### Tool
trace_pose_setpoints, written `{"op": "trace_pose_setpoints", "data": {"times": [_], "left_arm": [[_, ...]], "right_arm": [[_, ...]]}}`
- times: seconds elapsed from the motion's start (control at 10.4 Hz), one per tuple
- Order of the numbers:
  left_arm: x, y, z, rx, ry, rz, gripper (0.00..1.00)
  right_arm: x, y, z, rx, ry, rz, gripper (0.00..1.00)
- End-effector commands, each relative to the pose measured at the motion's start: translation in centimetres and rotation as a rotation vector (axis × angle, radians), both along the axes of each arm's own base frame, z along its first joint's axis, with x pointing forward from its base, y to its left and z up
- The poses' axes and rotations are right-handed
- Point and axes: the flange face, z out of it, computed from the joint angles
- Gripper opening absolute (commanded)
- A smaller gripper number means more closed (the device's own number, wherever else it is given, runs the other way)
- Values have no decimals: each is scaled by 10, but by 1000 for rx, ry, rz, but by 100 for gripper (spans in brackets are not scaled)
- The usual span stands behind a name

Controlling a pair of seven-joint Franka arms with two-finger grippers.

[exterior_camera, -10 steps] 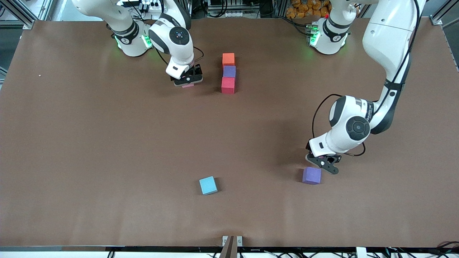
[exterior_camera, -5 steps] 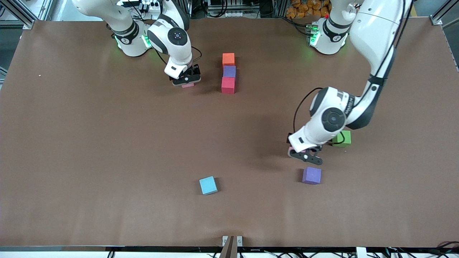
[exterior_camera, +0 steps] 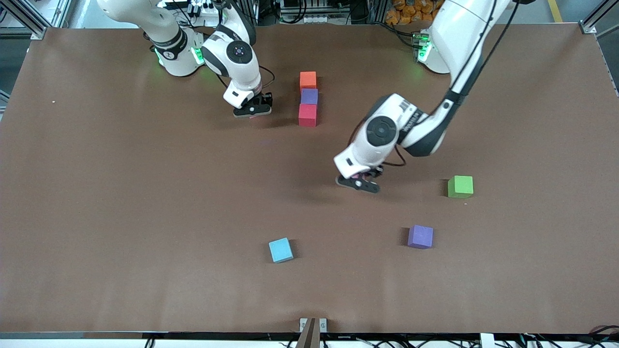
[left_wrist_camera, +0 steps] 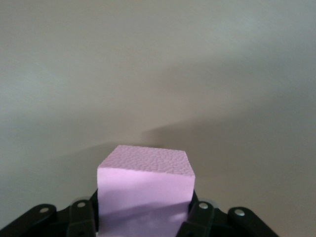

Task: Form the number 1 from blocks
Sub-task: 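Lower the pink cube at the end of the row and release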

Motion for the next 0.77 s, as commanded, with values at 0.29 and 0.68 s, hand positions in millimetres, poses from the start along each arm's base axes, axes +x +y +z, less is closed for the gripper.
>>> {"op": "trace_pose_setpoints", "data": {"times": [0.29, 0.68], "left_arm": [[-82, -72, -8, 5, 93, 134, 0], [-108, -96, -24, 29, 121, 239, 0]], "right_arm": [[0, -7, 16, 14, -23, -30, 60], [31, -37, 64, 30, -74, -121, 60]]}}
